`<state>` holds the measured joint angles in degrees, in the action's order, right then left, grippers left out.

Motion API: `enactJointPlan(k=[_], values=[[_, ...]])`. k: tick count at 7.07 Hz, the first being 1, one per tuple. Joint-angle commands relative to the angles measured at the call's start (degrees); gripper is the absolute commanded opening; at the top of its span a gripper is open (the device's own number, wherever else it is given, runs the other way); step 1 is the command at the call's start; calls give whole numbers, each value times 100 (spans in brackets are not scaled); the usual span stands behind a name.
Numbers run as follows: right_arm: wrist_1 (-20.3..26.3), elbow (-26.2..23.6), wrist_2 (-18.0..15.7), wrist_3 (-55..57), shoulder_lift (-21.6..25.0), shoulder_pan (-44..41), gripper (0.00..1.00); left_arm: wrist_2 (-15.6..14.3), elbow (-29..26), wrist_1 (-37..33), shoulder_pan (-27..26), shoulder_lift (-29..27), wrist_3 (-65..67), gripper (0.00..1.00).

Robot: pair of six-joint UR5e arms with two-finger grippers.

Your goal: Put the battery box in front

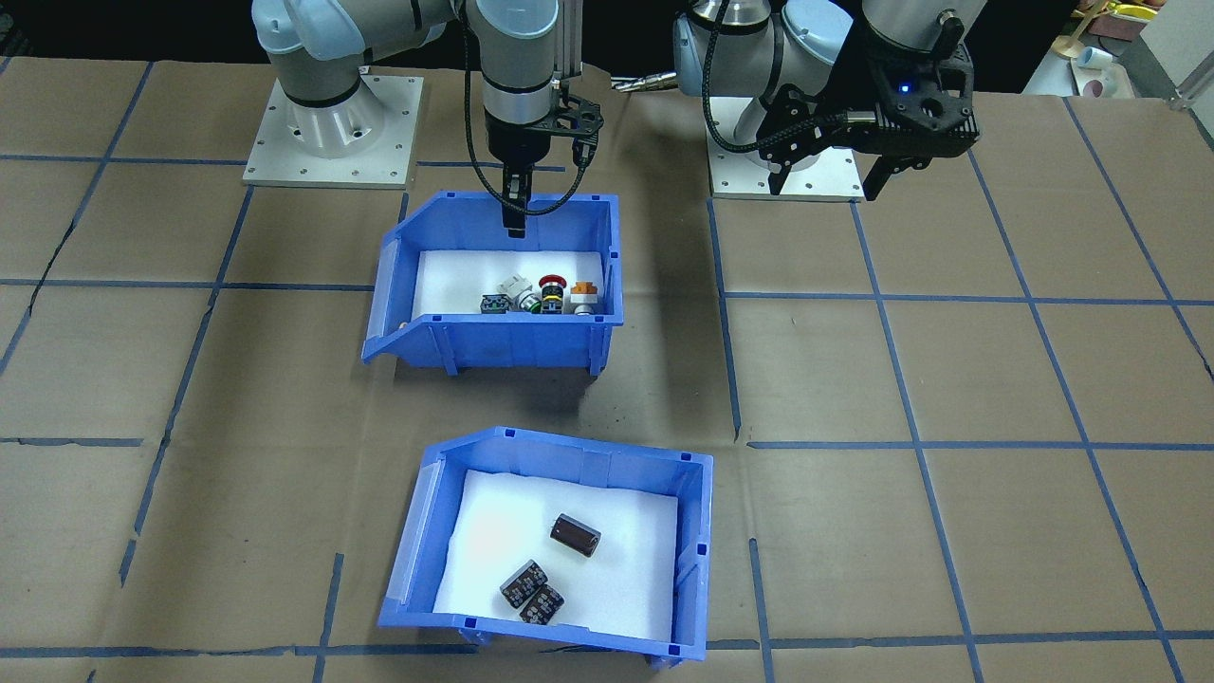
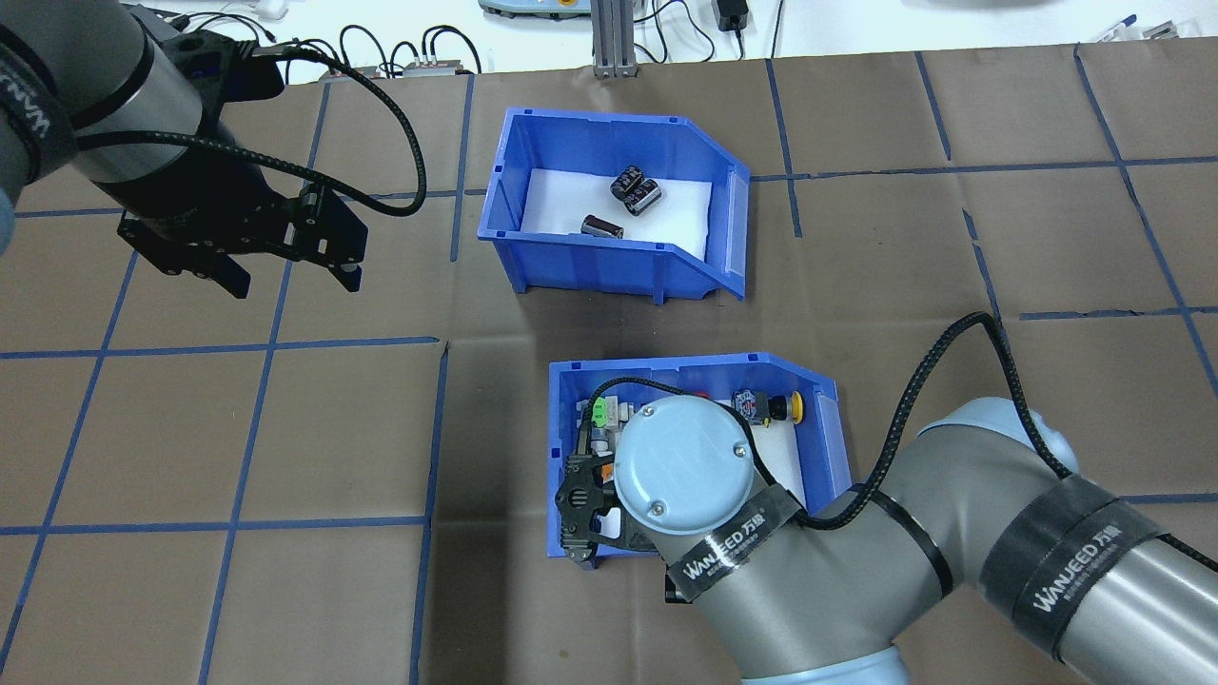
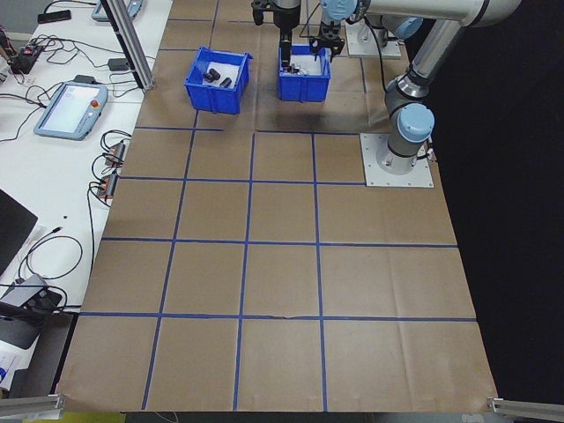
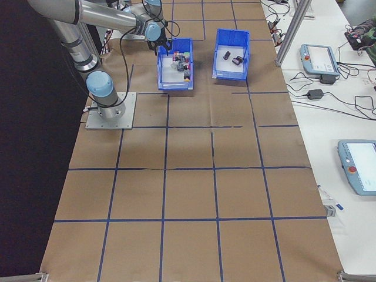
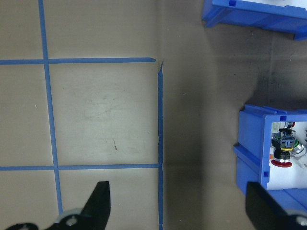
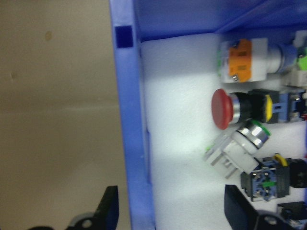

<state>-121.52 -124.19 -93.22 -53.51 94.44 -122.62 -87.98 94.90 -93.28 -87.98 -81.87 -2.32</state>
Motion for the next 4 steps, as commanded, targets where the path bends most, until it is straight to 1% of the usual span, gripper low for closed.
enactJointPlan(k=[1, 2, 4], values=[[643, 691, -12, 7, 13, 106, 100, -26, 54, 3, 0, 22, 3, 99], [804, 877, -12, 7, -4, 211, 100, -26, 46, 3, 0, 31, 3, 99], [814, 983, 23, 33, 22, 1103, 100, -18, 54, 12, 0, 22, 3, 99]])
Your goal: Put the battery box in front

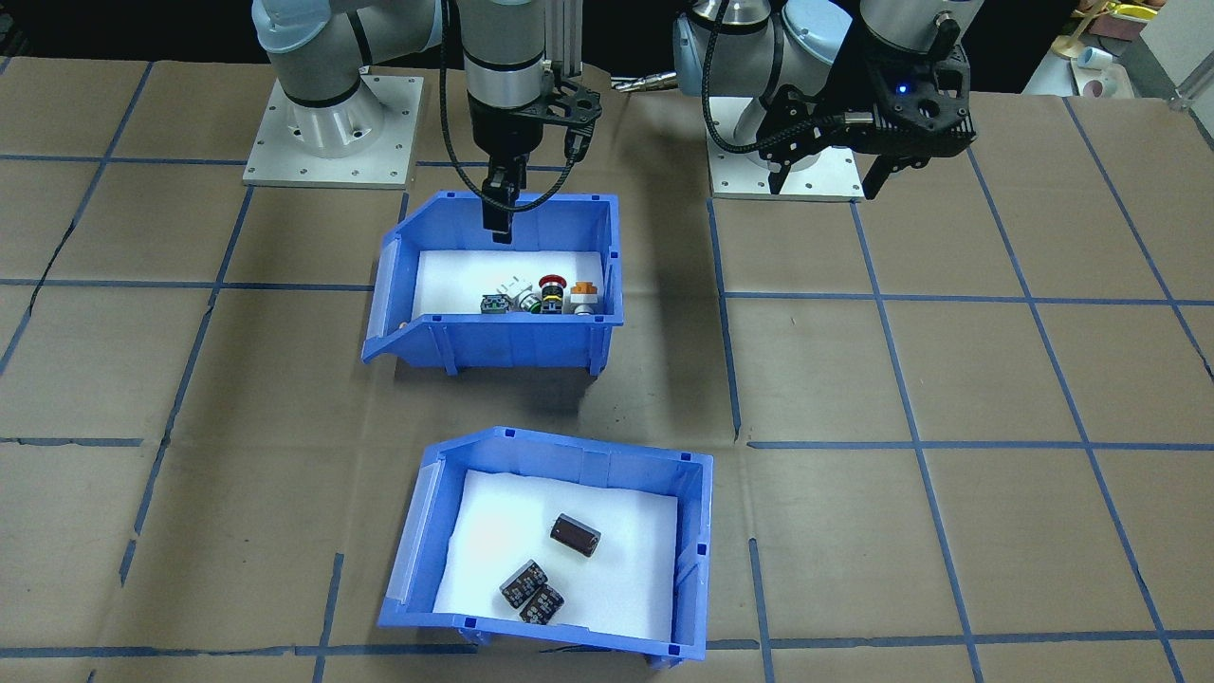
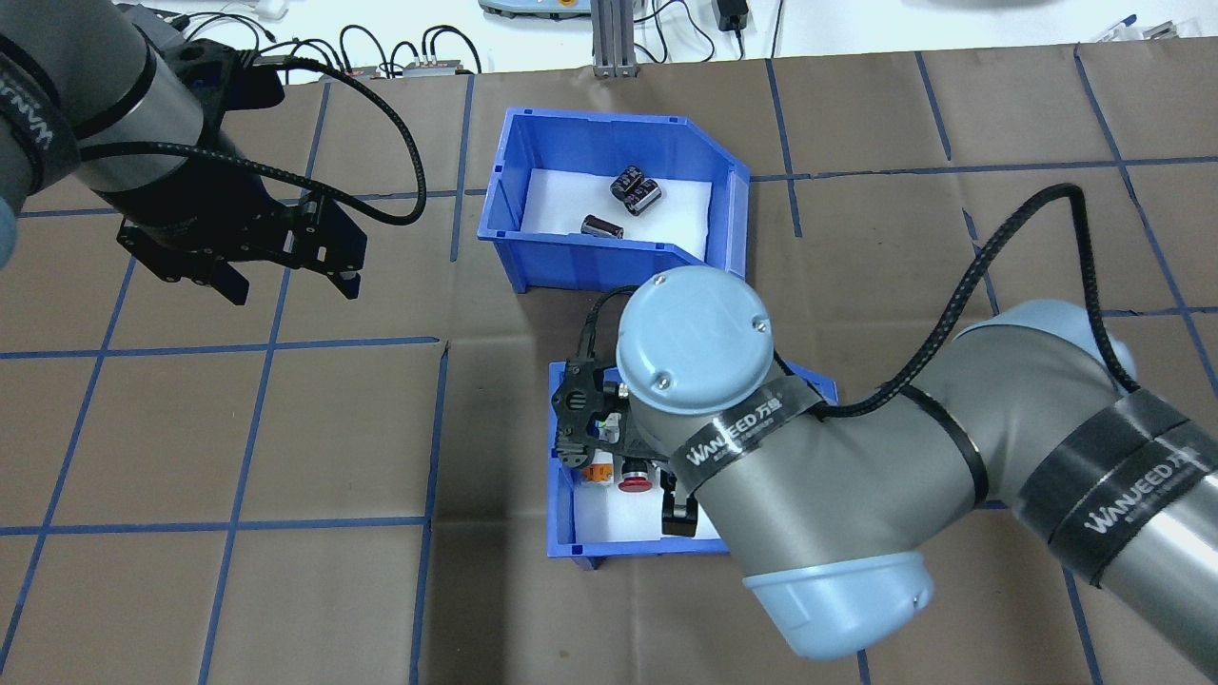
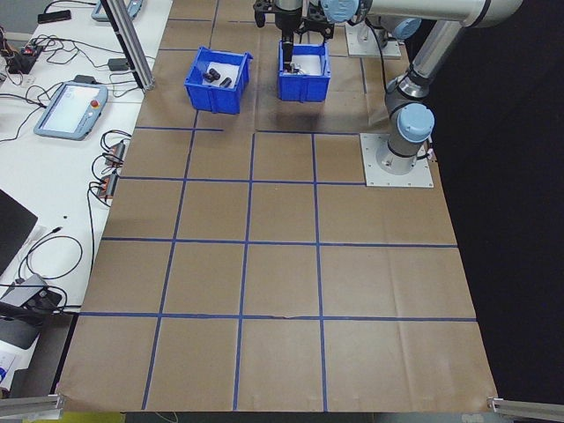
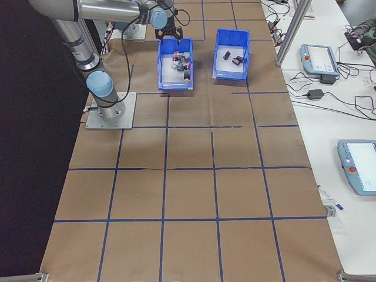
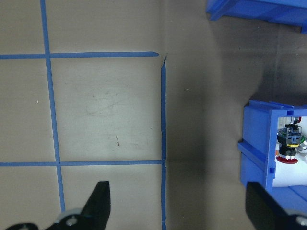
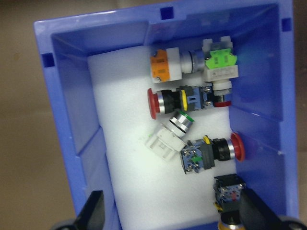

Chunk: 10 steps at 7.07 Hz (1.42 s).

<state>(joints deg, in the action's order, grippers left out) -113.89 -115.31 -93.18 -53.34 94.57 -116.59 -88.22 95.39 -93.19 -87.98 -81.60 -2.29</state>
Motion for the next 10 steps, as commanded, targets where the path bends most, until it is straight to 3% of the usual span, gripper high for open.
enactJointPlan(k=[1, 3, 5, 6, 8, 10], values=[[25, 174, 19, 129, 8, 967, 100, 6, 6, 3, 0, -5, 0, 99], [51, 306, 360, 1633, 0, 1741, 100, 6, 6, 3, 0, -5, 0, 99], [164, 525, 310, 3461, -9, 2279, 100, 6, 6, 3, 0, -5, 0, 99], [635, 718, 301, 4192, -18, 2368, 100, 6, 6, 3, 0, -5, 0, 99], [1558, 1690, 327, 5258, -218, 2369, 100, 6, 6, 3, 0, -5, 0, 99], [2185, 2527, 301, 5439, -588, 2448, 100, 6, -3, 3, 0, -14, 0, 99]])
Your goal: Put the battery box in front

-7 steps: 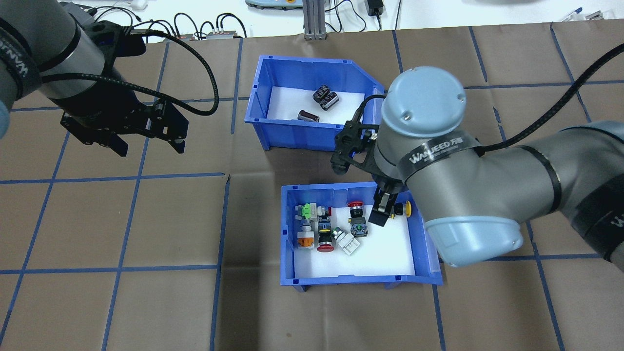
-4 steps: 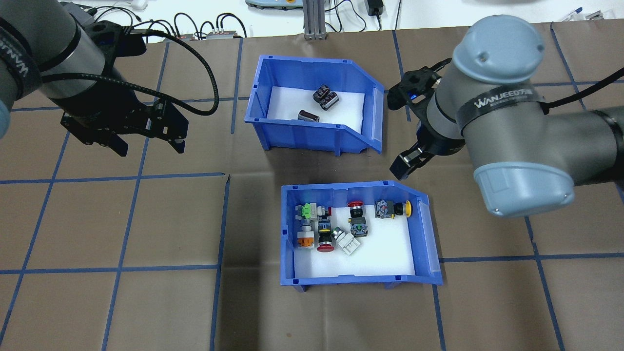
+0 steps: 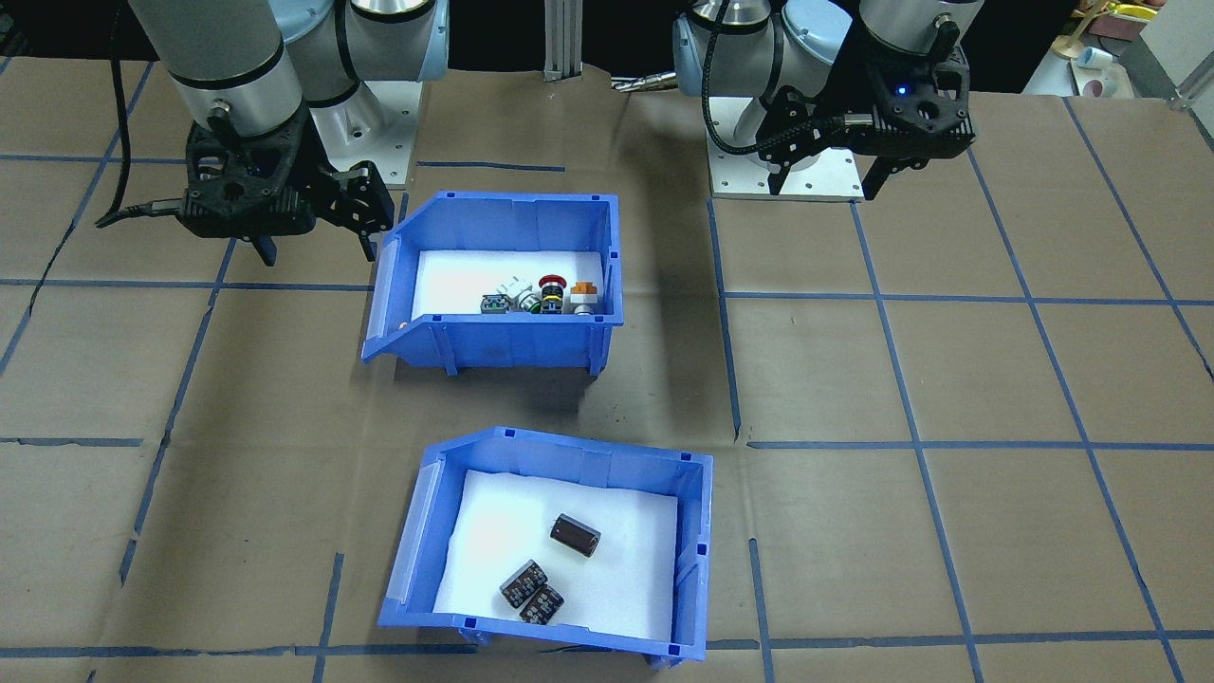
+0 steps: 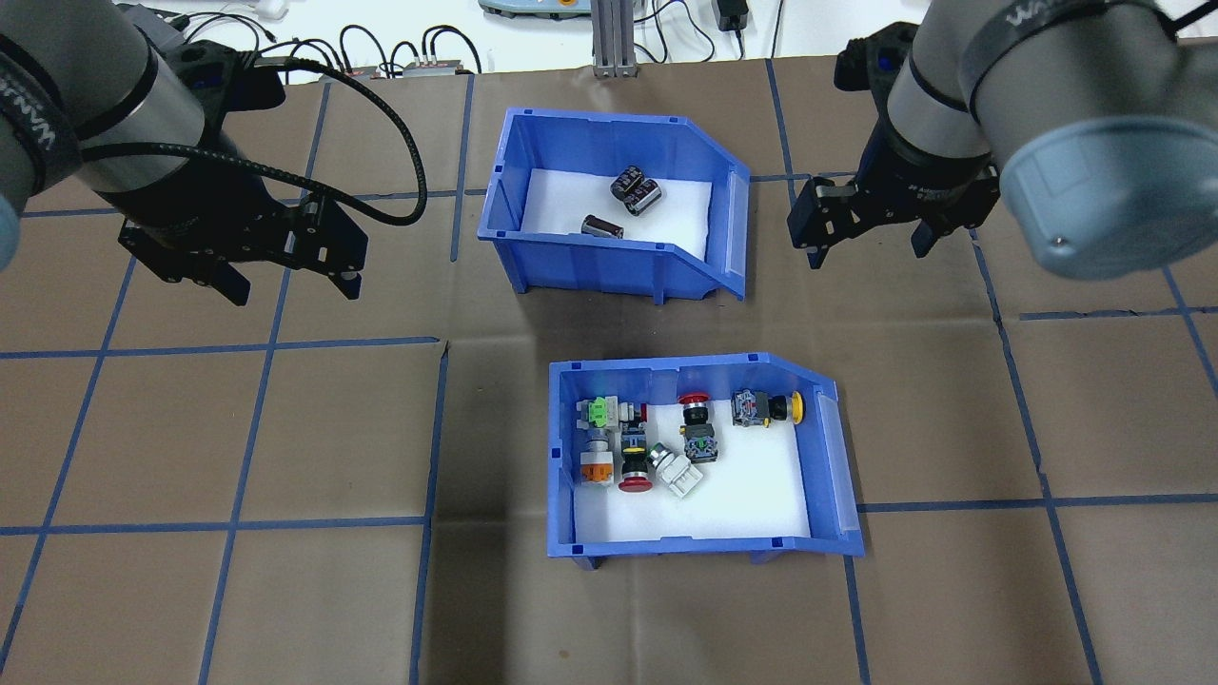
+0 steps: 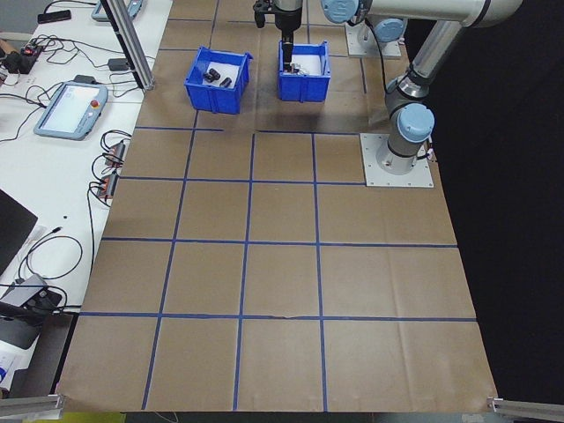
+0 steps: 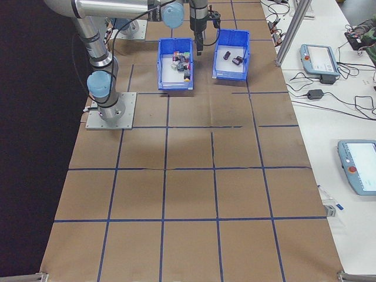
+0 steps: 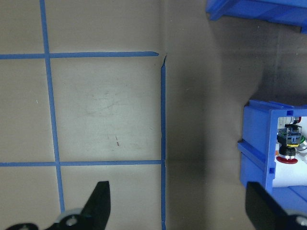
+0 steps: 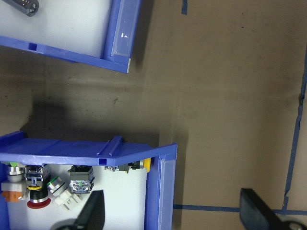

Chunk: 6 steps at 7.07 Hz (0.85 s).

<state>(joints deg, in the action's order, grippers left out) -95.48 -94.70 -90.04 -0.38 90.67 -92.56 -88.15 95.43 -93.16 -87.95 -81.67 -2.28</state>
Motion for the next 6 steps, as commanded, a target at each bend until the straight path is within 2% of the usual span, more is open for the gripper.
enactJointPlan(k=[1, 6], values=[[485, 548, 3, 143, -251, 236, 100, 0, -7, 0, 5, -6, 0, 99], [548, 444, -14, 433, -234, 317, 100, 0, -7, 0, 5, -6, 0, 99]])
